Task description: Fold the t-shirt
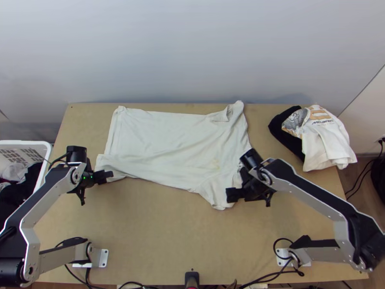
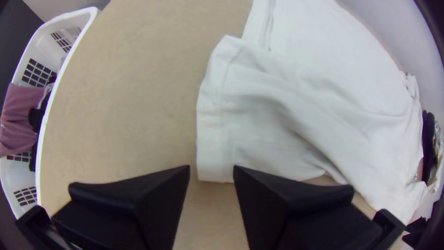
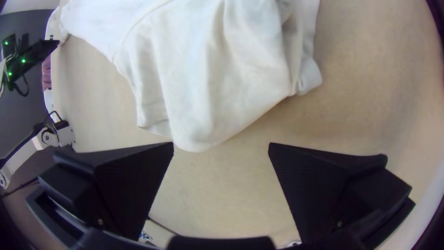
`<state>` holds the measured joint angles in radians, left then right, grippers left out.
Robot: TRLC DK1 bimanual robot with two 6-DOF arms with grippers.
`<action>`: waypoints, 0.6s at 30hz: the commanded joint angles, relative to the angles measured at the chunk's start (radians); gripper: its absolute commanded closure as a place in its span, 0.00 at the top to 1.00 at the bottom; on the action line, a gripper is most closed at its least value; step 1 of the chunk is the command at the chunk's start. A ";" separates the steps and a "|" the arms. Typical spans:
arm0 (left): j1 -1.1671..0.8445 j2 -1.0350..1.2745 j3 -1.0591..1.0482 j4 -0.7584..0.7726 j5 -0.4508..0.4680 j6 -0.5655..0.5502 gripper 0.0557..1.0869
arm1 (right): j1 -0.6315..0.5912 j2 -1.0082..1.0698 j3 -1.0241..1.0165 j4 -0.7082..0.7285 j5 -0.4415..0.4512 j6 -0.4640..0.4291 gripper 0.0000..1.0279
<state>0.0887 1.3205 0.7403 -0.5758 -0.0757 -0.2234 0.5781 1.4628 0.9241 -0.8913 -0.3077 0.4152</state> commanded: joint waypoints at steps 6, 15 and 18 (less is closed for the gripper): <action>-0.001 -0.089 -0.021 0.059 -0.001 0.010 0.04 | 0.052 0.076 0.030 0.046 -0.007 -0.006 0.11; 0.009 -0.190 -0.024 -0.015 -0.001 0.025 0.04 | 0.031 -0.099 0.007 -0.024 -0.002 -0.036 0.03; 0.011 -0.204 -0.051 -0.001 -0.001 0.029 0.06 | 0.029 -0.139 -0.022 -0.044 -0.002 -0.038 0.03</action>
<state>0.0948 1.1690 0.7189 -0.5678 -0.0769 -0.2058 0.6128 1.4162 0.9356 -0.8921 -0.3115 0.3920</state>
